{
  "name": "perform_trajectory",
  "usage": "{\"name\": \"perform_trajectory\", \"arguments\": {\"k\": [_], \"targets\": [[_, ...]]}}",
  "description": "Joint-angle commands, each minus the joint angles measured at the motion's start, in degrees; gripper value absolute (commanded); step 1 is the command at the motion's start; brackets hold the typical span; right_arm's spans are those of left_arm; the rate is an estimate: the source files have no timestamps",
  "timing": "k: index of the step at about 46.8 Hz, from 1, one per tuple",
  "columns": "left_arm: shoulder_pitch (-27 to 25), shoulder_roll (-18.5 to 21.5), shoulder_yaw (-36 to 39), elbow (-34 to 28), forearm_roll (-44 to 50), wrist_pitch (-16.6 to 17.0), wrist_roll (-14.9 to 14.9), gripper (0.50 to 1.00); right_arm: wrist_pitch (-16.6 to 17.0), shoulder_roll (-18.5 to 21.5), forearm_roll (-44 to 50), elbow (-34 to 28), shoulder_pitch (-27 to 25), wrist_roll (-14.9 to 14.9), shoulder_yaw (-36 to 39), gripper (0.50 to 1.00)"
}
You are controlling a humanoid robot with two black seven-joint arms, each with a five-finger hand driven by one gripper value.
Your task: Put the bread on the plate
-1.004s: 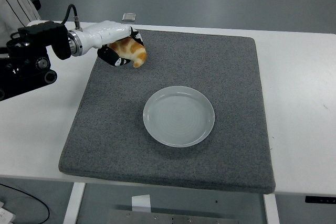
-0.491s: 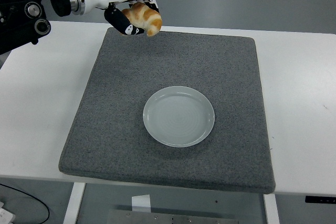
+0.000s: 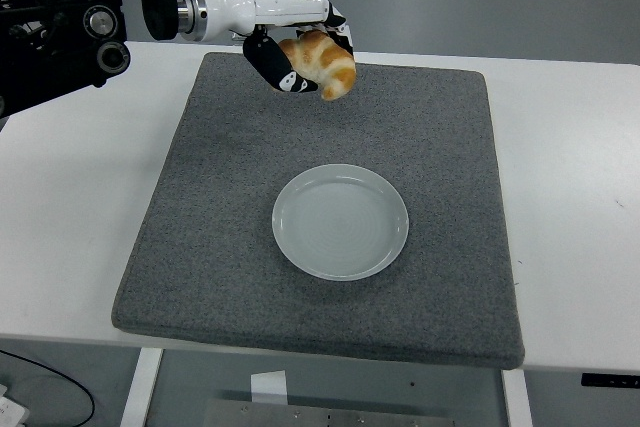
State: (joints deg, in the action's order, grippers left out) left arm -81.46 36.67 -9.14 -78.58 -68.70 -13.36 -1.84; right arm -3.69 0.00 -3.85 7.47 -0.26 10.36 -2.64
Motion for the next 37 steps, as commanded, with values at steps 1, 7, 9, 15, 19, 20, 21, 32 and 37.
{"name": "perform_trajectory", "arguments": {"k": [1, 7, 9, 15, 19, 20, 21, 32, 37], "targets": [[-0.1, -0.46, 0.0, -1.22, -0.12, -0.96, 0.0, 0.5, 0.0, 0.0, -0.02, 0.0, 0.0, 0.01, 0.0, 0.932], [-0.19, -2.22, 0.09, -2.19, -0.38, -2.37, 0.0, 0.5, 0.0, 0.0, -0.02, 0.0, 0.0, 0.01, 0.0, 0.932], [-0.19, -2.57, 0.18, -2.37, -0.38, -2.63, 0.0, 0.5, 0.0, 0.0, -0.02, 0.0, 0.0, 0.01, 0.0, 0.932], [0.08, -3.01, 0.61, -3.16, -0.56, -3.07, 0.0, 0.5, 0.0, 0.0, -0.02, 0.0, 0.0, 0.01, 0.0, 0.932], [0.69, -3.54, 0.79, -3.42, -1.78, -2.98, 0.0, 0.5, 0.0, 0.0, -0.02, 0.0, 0.0, 0.01, 0.0, 0.932], [0.87, -3.54, 0.88, -3.51, -2.4, -2.98, 0.0, 0.5, 0.0, 0.0, 0.07, 0.0, 0.0, 0.01, 0.0, 0.932], [0.95, -3.54, 1.05, -3.6, -2.93, -2.98, 0.0, 0.5, 0.0, 0.0, -0.02, 0.0, 0.0, 0.01, 0.0, 0.932], [4.82, -3.89, 1.67, -3.95, -7.24, -2.98, -2.37, 0.5, 0.0, 0.0, -0.02, 0.0, 0.0, 0.01, 0.0, 0.932], [6.14, -4.33, 1.67, -3.86, -7.5, -2.72, -2.37, 0.5, 0.0, 0.0, -0.02, 0.0, 0.0, 0.01, 0.0, 0.932]]}}
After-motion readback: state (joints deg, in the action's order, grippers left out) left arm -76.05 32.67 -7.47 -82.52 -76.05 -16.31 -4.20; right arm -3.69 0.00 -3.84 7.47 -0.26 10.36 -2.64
